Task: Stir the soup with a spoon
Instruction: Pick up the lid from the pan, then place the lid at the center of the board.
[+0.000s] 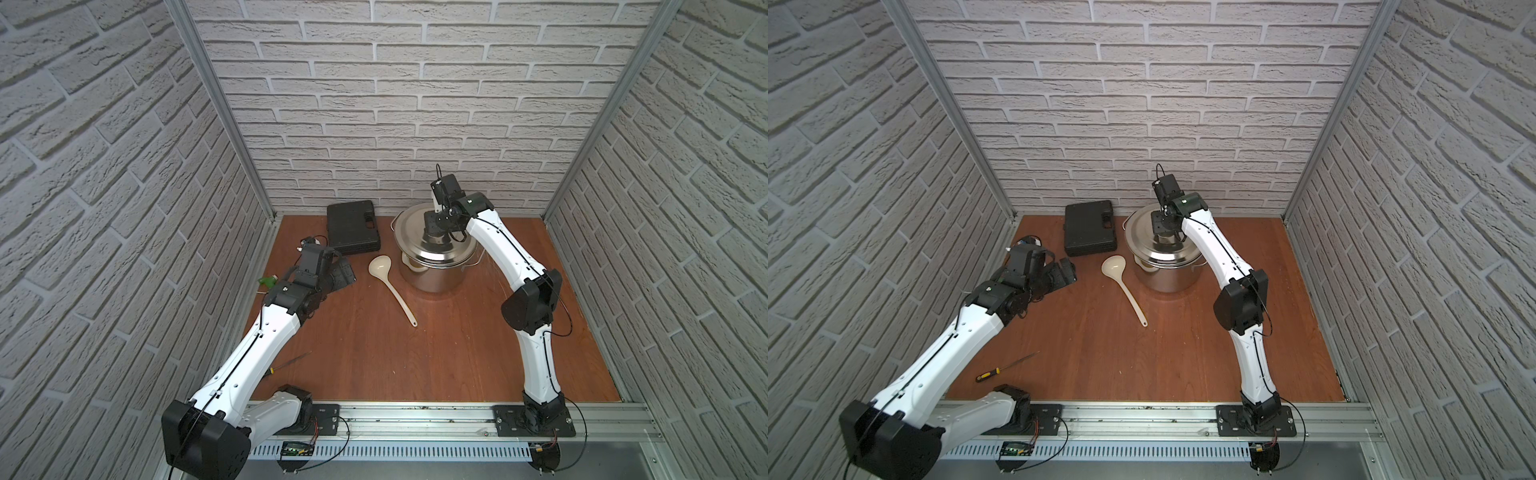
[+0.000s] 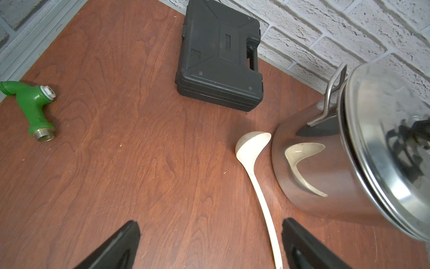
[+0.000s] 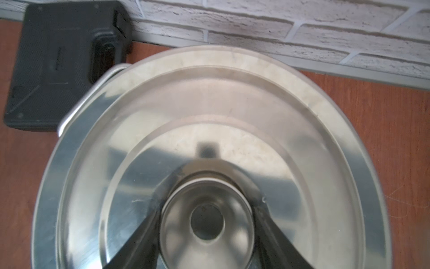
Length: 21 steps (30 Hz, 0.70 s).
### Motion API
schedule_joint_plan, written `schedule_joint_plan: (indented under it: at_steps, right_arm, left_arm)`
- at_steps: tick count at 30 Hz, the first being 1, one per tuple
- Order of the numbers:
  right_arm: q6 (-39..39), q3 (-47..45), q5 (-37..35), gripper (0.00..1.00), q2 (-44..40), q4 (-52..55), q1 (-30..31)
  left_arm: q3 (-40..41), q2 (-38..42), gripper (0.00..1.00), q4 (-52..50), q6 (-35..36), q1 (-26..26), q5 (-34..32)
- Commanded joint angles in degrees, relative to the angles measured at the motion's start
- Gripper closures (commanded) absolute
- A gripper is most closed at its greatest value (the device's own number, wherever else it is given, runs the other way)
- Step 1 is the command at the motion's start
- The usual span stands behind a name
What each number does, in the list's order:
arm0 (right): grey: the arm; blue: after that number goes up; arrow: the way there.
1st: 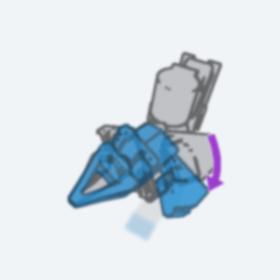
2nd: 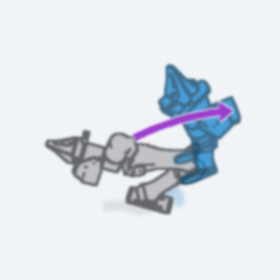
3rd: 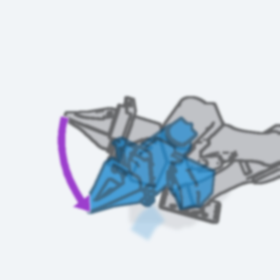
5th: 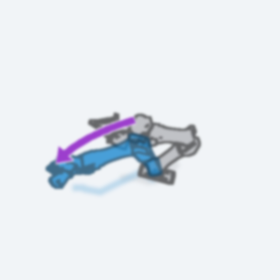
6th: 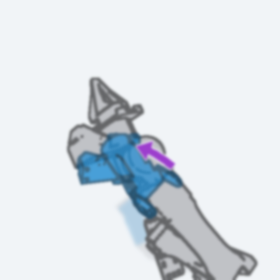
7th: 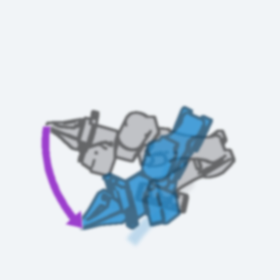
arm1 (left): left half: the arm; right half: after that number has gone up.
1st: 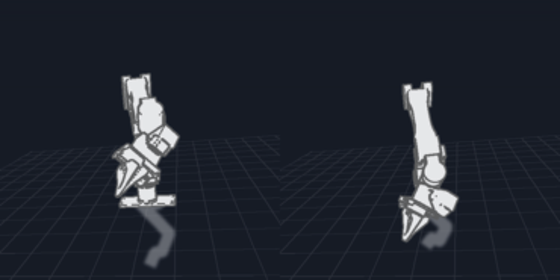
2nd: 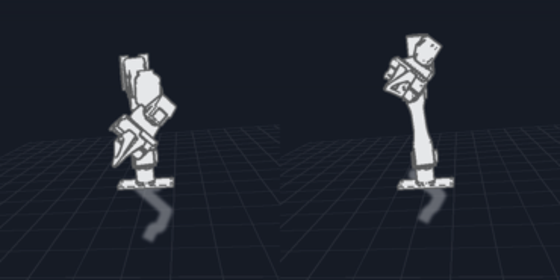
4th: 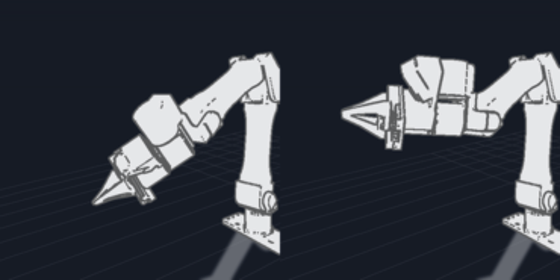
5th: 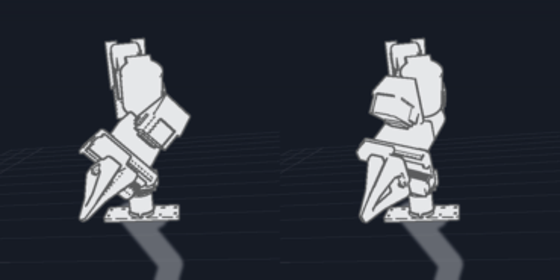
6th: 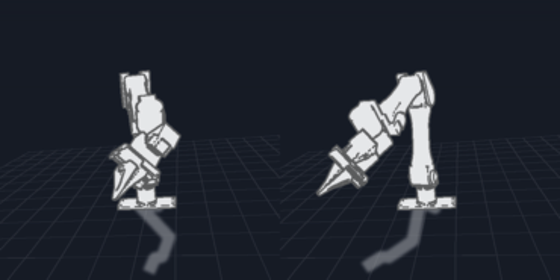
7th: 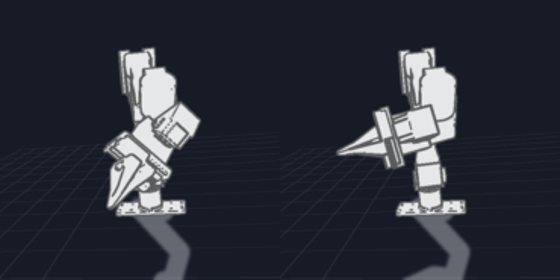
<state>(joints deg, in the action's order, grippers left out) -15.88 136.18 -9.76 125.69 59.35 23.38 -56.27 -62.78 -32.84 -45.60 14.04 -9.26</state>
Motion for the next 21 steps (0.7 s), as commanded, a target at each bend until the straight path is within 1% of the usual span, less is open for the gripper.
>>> schedule_joint_plan:
  at_steps: [1, 6, 7, 10, 12, 15, 19, 21]
  right_arm:
    - [1.4, 3.4, -0.1, 0.98, -7.3, -3.4, 0.3]
    - [2.1, 3.6, -3.0, 0.97, -11.4, -3.2, -1.5]
    - [2.3, 3.5, -3.6, 0.97, -12.0, -2.9, -2.4]
    - [1.4, 1.6, -4.3, 0.97, -17.1, -1.9, -7.0]
    - [-0.1, -3.1, -4.1, 0.97, -21.0, -2.6, -11.5]
    - [-2.5, -14.6, -3.5, 0.97, -28.1, -6.3, -19.0]
    - [-8.8, -31.4, 1.0, 0.97, -35.8, -11.5, -30.1]
    - [-11.4, -38.8, 3.3, 0.97, -38.3, -14.3, -34.3]
  left_arm:
    - [1.1, 1.7, 0.02, 2.0, -1.0, 0.0, -0.8]
    - [1.6, 2.8, 0.02, 1.7, -0.7, 0.2, -1.1]
    - [1.7, 3.1, 0.02, 1.6, -0.7, 0.2, -1.2]
    - [2.2, 4.1, 0.02, 1.6, -0.5, 0.2, -1.4]
    - [2.6, 4.6, 0.02, 1.7, -0.5, 0.1, -1.3]
    - [3.3, 4.8, 0.02, 2.4, -0.4, 0.1, -0.5]
    - [3.6, 3.7, 0.02, 4.1, 0.3, 0.1, 1.9]
    - [3.1, 2.7, 0.02, 5.0, 1.4, 0.0, 3.5]
